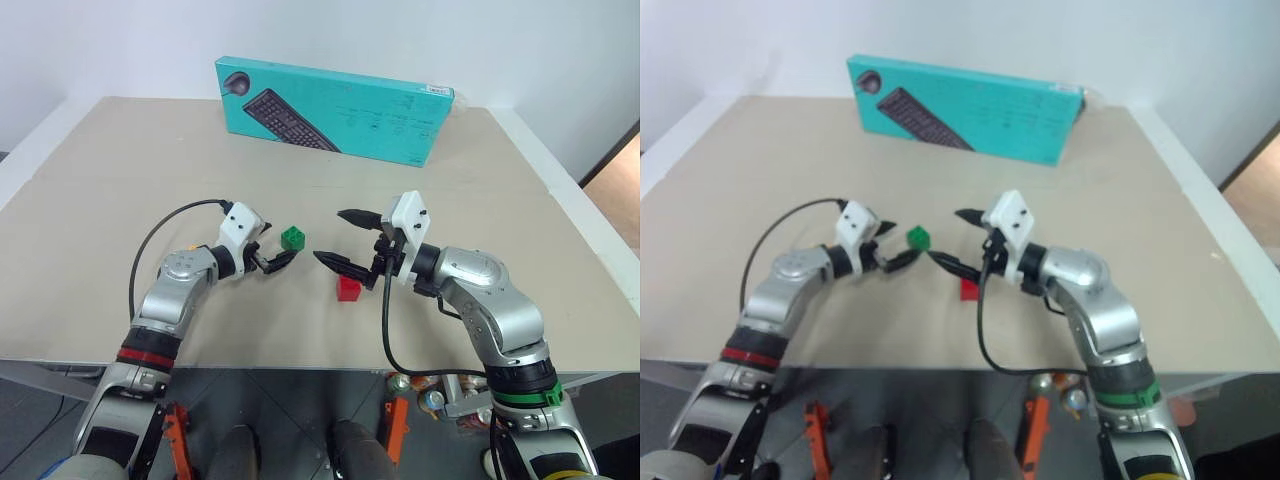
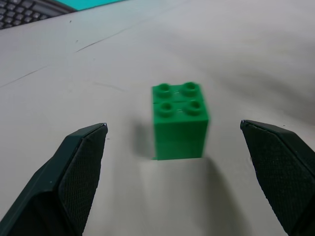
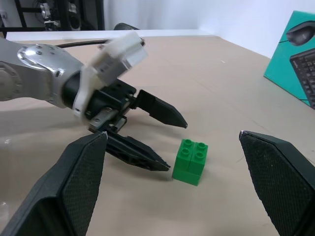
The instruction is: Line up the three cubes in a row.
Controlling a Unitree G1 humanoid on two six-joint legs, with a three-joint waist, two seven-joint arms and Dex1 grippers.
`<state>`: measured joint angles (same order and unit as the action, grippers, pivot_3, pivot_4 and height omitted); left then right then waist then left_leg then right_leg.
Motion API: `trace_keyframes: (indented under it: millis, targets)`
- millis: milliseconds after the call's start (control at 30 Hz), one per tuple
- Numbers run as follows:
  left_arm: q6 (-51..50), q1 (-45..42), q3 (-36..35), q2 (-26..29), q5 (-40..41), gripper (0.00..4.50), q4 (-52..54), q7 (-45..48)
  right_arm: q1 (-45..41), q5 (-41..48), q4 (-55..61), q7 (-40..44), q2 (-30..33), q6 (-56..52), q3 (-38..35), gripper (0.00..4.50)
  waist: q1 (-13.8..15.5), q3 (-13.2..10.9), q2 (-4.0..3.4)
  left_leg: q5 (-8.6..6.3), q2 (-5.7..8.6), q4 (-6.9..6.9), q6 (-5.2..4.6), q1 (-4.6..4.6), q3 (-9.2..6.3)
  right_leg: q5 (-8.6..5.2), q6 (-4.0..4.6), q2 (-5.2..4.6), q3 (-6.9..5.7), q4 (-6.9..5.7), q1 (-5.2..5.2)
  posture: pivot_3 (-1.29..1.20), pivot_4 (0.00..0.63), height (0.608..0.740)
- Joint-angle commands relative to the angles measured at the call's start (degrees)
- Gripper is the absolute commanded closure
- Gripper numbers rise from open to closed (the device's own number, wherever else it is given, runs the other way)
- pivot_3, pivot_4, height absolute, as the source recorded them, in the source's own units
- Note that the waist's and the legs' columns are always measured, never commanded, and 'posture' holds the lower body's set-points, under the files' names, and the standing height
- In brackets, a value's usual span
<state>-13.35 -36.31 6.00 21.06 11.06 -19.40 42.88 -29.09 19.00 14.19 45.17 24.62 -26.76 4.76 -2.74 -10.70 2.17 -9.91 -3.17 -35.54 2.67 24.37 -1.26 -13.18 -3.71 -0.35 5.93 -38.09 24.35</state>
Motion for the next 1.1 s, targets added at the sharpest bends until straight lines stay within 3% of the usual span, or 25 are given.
trace_keyframes:
  millis: [33, 200, 333, 367, 533, 833, 1100]
  targets:
    - [3.47, -3.56, -0.06, -1.04, -1.16, 0.0, -3.48, 0.67, -0.79, -0.09, 1.2, -0.63, -0.39, 1.73, 0.15, 0.06, 0.01, 0.0, 0.0, 0.0, 0.0, 0.0, 0.0, 0.01, 0.0, 0.0, -0.01, 0.0, 0.0, 0.01, 0.0, 0.0, 0.15, 0.74]
    - [5.3, -6.58, 0.61, -2.9, -2.15, 0.0, -8.37, 2.16, -0.92, -1.02, 0.62, -1.71, -1.34, 2.84, 0.51, 0.06, 0.0, 0.0, 0.0, 0.0, 0.01, 0.0, 0.0, 0.04, -0.01, 0.0, -0.02, 0.0, -0.01, 0.01, 0.01, 0.0, 0.15, 0.74]
    - [6.8, -8.14, 0.86, -3.47, -3.67, 1.02, -11.37, 1.94, -1.16, -1.53, 0.12, -2.02, -1.3, 3.59, 0.62, 0.0, -0.02, 0.0, 0.0, 0.0, 0.01, 0.0, 0.0, 0.04, -0.02, 0.0, -0.02, 0.01, -0.01, 0.01, 0.02, 0.0, 0.15, 0.74]
    - [6.86, -8.36, 0.81, -3.67, -3.87, 1.53, -11.64, 1.8, -1.13, -1.54, 0.06, -2.07, -1.17, 3.69, 0.56, 0.0, 0.0, 0.0, 0.0, 0.0, 0.01, 0.0, 0.0, 0.04, -0.02, 0.0, -0.02, 0.0, -0.01, 0.01, 0.02, 0.0, 0.15, 0.74]
    - [6.79, -8.63, 0.72, -3.86, -4.85, 3.19, -11.79, 1.26, -0.87, -1.71, 0.08, -2.14, -1.0, 3.85, 0.56, 0.0, 0.01, 0.0, 0.0, 0.0, 0.01, 0.0, 0.0, 0.06, -0.03, 0.01, -0.03, 0.0, -0.01, 0.01, 0.02, 0.0, 0.15, 0.74]
    - [6.17, -7.52, 1.85, -2.52, -6.51, 3.19, -5.02, 2.0, -0.66, -1.68, 0.35, -1.67, -0.51, 3.76, 0.48, 0.0, 0.0, 0.0, 0.0, 0.0, 0.01, 0.0, 0.0, 0.06, -0.05, 0.01, -0.02, 0.0, -0.02, 0.01, 0.02, 0.0, 0.15, 0.74]
    - [0.59, 2.28, 2.09, 4.28, -0.09, 3.19, 17.89, 11.5, 1.25, 3.11, 3.31, 3.03, 3.14, 1.06, -0.88, 0.0, -0.15, 0.0, -0.01, -0.03, -0.02, 0.12, 0.02, 0.05, -0.06, -0.03, -0.08, 0.01, -0.03, 0.0, 0.05, 0.0, 0.15, 0.74]
